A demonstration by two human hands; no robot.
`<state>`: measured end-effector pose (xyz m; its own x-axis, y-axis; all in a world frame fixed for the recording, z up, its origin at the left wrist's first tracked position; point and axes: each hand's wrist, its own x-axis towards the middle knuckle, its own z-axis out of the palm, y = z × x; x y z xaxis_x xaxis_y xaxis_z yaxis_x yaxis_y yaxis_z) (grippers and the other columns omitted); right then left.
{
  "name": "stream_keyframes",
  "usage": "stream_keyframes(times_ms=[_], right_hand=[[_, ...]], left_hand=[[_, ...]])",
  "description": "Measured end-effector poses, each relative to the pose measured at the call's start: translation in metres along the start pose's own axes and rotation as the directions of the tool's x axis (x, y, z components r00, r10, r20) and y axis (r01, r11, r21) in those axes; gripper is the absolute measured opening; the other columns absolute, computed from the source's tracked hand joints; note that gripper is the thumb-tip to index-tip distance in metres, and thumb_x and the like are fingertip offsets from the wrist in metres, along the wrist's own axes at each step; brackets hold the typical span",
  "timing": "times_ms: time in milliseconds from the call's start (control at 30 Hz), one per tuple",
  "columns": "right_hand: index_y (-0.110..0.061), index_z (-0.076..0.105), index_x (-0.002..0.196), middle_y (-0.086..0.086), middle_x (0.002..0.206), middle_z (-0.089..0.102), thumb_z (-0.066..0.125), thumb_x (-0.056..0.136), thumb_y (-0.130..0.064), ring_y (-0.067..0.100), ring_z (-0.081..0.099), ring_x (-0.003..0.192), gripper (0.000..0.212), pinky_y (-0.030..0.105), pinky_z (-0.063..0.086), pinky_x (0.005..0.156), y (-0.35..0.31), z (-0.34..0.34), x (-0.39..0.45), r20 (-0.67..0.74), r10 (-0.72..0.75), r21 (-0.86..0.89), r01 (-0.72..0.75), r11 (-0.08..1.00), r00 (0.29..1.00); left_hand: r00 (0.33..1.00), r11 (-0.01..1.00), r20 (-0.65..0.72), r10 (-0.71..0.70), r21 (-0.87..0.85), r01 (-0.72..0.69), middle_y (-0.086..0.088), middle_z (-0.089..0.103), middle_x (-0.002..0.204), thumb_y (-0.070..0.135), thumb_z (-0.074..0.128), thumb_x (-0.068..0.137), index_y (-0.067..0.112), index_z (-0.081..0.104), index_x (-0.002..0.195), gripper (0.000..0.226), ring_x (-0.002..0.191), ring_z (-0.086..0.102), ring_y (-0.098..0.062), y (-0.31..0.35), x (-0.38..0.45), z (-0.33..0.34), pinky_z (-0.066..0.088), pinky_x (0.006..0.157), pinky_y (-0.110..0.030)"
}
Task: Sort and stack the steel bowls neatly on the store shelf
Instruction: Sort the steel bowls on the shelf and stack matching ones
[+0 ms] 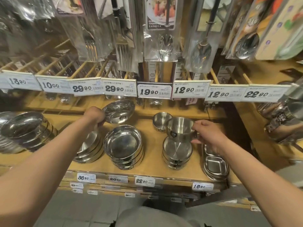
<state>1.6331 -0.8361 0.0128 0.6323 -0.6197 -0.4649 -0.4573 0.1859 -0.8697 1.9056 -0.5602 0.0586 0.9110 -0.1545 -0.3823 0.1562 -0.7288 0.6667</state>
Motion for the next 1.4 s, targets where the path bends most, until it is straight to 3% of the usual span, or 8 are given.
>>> stream_keyframes(times_ms=[267, 433, 600, 733, 833, 1133, 1267, 1400], right_hand=[[-0.016, 0.069, 0.122, 0.007, 0.110, 0.072, 0.063, 0.097, -0.016, 0.012, 0.071, 0.059, 0.026, 0.029, 0.062, 0.061, 0.004, -0.005, -0.007, -0.042, -0.072, -0.101, 0.067, 0.993, 0.997], [-0.022, 0.074, 0.109, 0.000, 0.102, 0.071, 0.064, 0.096, -0.027, 0.017, 0.067, 0.063, 0.017, 0.035, 0.059, 0.059, 0.011, -0.003, -0.011, -0.109, -0.216, -0.361, 0.164, 0.918, 0.970], [-0.019, 0.075, 0.092, 0.002, 0.074, 0.072, 0.061, 0.096, -0.025, 0.020, 0.062, 0.066, 0.016, 0.032, 0.050, 0.066, 0.019, 0.004, -0.008, -0.052, -0.352, -0.454, 0.291, 0.842, 0.935], [-0.015, 0.078, 0.103, -0.001, 0.097, 0.075, 0.060, 0.095, -0.024, 0.019, 0.066, 0.093, 0.021, 0.029, 0.049, 0.079, 0.026, 0.005, -0.005, 0.001, -0.370, -0.441, 0.332, 0.834, 0.929], [-0.016, 0.080, 0.099, -0.007, 0.086, 0.075, 0.062, 0.094, -0.024, 0.020, 0.066, 0.092, 0.021, 0.028, 0.050, 0.080, 0.031, 0.005, -0.006, 0.027, -0.370, -0.416, 0.347, 0.841, 0.929], [-0.018, 0.078, 0.112, -0.008, 0.104, 0.072, 0.064, 0.093, -0.022, 0.010, 0.059, 0.100, 0.024, 0.025, 0.044, 0.093, 0.036, 0.006, -0.003, -0.019, -0.358, -0.428, 0.316, 0.847, 0.933], [-0.019, 0.079, 0.110, -0.006, 0.104, 0.074, 0.063, 0.094, -0.021, 0.016, 0.064, 0.105, 0.023, 0.027, 0.044, 0.091, 0.036, 0.009, -0.001, -0.009, -0.355, -0.458, 0.311, 0.833, 0.935], [-0.017, 0.079, 0.113, -0.001, 0.111, 0.076, 0.063, 0.095, -0.021, 0.017, 0.065, 0.108, 0.024, 0.029, 0.046, 0.097, 0.035, 0.010, -0.002, 0.007, -0.366, -0.485, 0.323, 0.813, 0.931]], left_hand=[[0.999, 0.980, 0.025, 0.022, 0.200, -0.027, -0.015, 0.055, 0.066, 0.013, 0.039, 0.107, -0.005, 0.058, 0.078, 0.039, 0.058, 0.051, -0.026, 0.007, -0.051, 0.007, 0.045, 0.049, -0.028], [0.990, 0.976, 0.029, 0.135, 0.169, -0.138, -0.018, 0.060, 0.089, 0.015, 0.039, 0.107, -0.008, 0.063, 0.109, 0.033, 0.082, 0.057, -0.030, 0.011, -0.081, 0.022, 0.054, 0.082, -0.045], [0.980, 0.980, 0.101, 0.171, 0.082, -0.180, -0.008, 0.062, 0.076, 0.019, 0.044, 0.105, 0.007, 0.063, 0.092, 0.026, 0.061, 0.052, -0.018, 0.013, -0.109, 0.037, 0.044, 0.045, -0.022], [0.985, 0.987, 0.069, 0.160, 0.023, -0.162, -0.010, 0.066, 0.090, 0.018, 0.042, 0.106, 0.010, 0.065, 0.110, 0.024, 0.068, 0.058, -0.014, 0.007, -0.113, 0.043, 0.047, 0.052, -0.023], [0.985, 0.985, 0.022, 0.169, 0.035, -0.170, -0.008, 0.068, 0.093, 0.015, 0.043, 0.104, 0.010, 0.067, 0.119, 0.029, 0.078, 0.063, -0.019, -0.002, -0.111, 0.037, 0.051, 0.061, -0.026], [0.979, 0.983, -0.100, 0.177, 0.069, -0.170, 0.003, 0.064, 0.069, 0.003, 0.047, 0.094, 0.017, 0.072, 0.092, 0.028, 0.059, 0.054, -0.011, -0.027, -0.097, 0.016, 0.041, 0.048, -0.019], [0.984, 0.986, -0.099, 0.150, 0.082, -0.142, -0.009, 0.072, 0.089, 0.005, 0.056, 0.090, 0.019, 0.070, 0.077, 0.024, 0.085, 0.065, -0.027, -0.042, -0.088, 0.015, 0.056, 0.078, -0.035], [0.982, 0.985, -0.146, 0.121, 0.142, -0.101, -0.016, 0.068, 0.112, 0.012, 0.064, 0.086, 0.007, 0.067, 0.114, 0.029, 0.101, 0.063, -0.032, -0.052, -0.077, 0.017, 0.053, 0.090, -0.039]])
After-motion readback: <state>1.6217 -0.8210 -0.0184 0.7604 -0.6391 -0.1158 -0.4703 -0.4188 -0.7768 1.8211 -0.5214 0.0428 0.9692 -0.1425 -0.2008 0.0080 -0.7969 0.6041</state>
